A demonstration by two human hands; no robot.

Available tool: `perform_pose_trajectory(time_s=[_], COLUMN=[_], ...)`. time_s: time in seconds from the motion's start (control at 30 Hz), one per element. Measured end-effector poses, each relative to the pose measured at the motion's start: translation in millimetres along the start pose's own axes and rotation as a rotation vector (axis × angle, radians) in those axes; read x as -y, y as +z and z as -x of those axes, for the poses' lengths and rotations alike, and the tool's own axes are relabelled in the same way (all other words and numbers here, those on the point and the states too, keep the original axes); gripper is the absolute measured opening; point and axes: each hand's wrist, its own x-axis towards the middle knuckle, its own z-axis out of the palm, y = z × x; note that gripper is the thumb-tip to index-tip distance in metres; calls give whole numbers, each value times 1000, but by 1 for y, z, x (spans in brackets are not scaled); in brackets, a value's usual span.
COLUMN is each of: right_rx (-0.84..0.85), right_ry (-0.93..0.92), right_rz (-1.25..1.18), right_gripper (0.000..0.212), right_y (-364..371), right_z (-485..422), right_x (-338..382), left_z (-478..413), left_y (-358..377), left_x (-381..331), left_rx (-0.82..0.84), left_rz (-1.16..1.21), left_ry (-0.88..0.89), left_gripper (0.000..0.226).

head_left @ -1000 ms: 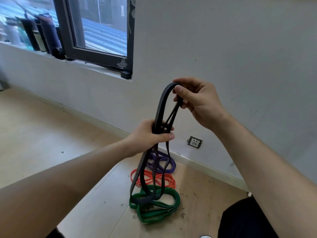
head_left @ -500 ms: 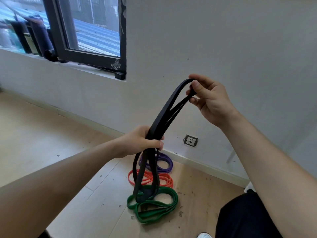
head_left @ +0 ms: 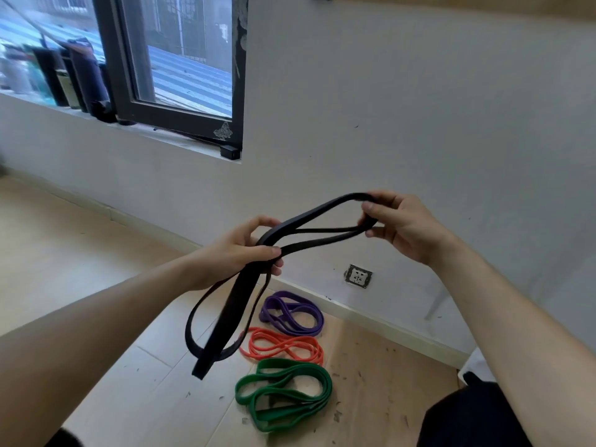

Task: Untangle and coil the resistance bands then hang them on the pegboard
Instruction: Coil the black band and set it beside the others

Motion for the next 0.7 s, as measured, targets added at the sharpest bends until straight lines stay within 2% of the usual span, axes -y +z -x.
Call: perform_pose_trajectory(time_s=[0.07, 0.27, 0.4, 0.53, 0.7], right_rx=[-33, -71, -36, -10, -60], right_ry=[-39, -136, -212, -262, -326], right_rz=[-61, -45, -11, -10, 82], right_gripper=[18, 19, 18, 20, 19], right_y=[3, 17, 34, 49, 45], right_z=[-1, 0, -1, -3, -10], right_x=[6, 17, 28, 34, 42], left_z=[2, 1, -4, -10, -17], left_y=[-1, 11, 25, 38, 48], left_x=[1, 9, 18, 26, 25], left_rx=[20, 105, 94, 103, 6], left_rz=[-5, -39, -100, -47, -24], left_ry=[-27, -67, -71, -110, -63], left_gripper=[29, 11, 18, 30, 18])
